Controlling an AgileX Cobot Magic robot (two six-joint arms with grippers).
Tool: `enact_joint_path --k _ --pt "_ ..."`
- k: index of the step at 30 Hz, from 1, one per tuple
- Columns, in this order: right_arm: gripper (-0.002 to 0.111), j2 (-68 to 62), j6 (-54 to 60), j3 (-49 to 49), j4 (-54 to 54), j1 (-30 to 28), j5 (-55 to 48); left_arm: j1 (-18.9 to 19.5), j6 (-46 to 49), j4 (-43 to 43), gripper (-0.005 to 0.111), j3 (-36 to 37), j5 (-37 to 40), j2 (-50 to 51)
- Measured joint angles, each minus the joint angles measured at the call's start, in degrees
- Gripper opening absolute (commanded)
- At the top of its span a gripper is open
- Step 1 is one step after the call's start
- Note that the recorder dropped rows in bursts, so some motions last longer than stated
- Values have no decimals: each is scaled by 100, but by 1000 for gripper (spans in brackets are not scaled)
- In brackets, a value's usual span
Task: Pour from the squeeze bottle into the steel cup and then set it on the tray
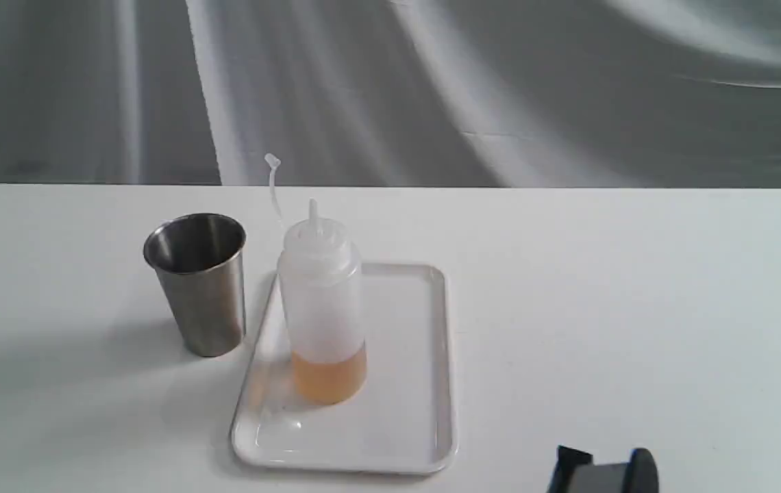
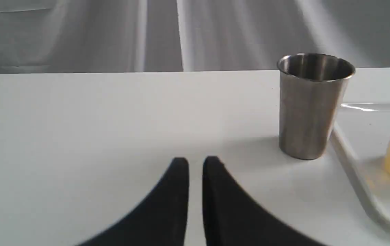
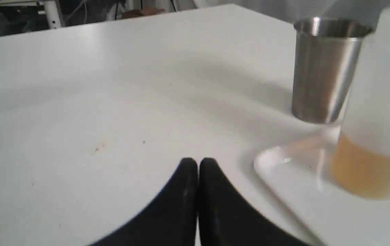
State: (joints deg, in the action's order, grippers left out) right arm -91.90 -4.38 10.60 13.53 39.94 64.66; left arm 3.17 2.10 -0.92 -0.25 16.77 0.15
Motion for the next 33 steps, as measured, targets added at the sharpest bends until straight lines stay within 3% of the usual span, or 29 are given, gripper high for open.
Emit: enact_joint_path --k 10,20,33 --pt "0 831 -25 -791 -374 0 -110 0 0 0 8 0 0 0" --pt "0 2393 -25 -814 -803 -13 -1636 0 0 0 8 0 0 0" --pt "0 4198 -25 -818 -1048 -1083 -3367 0 0 0 8 0 0 0"
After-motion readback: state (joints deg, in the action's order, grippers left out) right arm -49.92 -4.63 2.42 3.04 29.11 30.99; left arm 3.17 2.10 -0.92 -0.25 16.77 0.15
